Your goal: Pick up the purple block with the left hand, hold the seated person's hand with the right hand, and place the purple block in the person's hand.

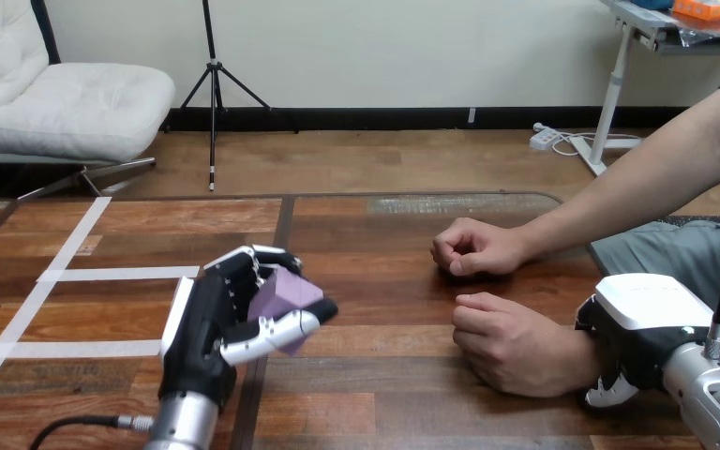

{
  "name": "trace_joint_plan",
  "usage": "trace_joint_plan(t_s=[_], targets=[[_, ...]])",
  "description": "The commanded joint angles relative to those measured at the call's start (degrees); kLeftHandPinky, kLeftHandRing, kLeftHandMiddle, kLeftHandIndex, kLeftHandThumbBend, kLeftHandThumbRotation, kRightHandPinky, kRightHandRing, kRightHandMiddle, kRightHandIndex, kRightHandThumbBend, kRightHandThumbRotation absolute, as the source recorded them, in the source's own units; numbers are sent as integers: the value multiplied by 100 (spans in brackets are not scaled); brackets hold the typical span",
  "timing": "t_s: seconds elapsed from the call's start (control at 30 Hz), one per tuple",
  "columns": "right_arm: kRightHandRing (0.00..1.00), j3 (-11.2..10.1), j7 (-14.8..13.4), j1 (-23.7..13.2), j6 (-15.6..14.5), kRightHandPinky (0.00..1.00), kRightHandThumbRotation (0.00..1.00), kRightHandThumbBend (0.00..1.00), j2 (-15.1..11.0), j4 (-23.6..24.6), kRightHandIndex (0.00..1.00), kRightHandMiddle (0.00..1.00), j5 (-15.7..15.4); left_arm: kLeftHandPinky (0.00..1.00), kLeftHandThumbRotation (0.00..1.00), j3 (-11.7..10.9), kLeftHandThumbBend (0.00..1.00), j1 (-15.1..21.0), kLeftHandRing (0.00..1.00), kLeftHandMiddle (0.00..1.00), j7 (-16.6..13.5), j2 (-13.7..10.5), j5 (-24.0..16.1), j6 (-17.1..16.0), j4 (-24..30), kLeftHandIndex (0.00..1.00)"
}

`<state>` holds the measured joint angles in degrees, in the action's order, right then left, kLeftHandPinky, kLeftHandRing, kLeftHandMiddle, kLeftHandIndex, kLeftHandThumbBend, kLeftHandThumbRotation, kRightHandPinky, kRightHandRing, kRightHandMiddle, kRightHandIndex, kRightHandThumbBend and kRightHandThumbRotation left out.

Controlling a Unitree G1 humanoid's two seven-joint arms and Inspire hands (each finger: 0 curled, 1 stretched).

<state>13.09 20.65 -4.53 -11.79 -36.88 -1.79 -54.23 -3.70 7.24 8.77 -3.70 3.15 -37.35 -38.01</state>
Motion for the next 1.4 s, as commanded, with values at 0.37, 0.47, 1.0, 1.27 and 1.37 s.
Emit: trace_joint_plan(t_s=[0.37, 0.47, 1.0, 1.27, 1.37], targets=[[48, 22, 37, 36, -21, 40, 0, 69, -132, -70, 57, 54, 38, 34, 16, -169, 90, 1072, 39, 48, -315, -36, -50, -184, -676, 50], [48, 21, 59, 38, -41, 40, 0, 70, -129, -56, 56, 54, 35, 34, 16, -187, 91, 1127, 40, 48, -314, -27, -45, -188, -748, 50], [48, 15, 71, 42, -100, 41, 0, 70, -120, -55, 55, 54, 14, 34, 16, -159, 90, 1280, 39, 48, -461, -33, -210, -180, -898, 50], [47, -5, 110, 37, -91, 39, 0, 69, -117, -34, 55, 53, 71, 33, 16, -135, 90, 1304, 39, 48, -496, -27, -243, -190, -927, 50], [47, 9, 158, 25, -99, 39, 0, 69, -131, -24, 55, 53, 59, 33, 16, -118, 90, 1306, 39, 48, -529, -30, -282, -187, -924, 50]])
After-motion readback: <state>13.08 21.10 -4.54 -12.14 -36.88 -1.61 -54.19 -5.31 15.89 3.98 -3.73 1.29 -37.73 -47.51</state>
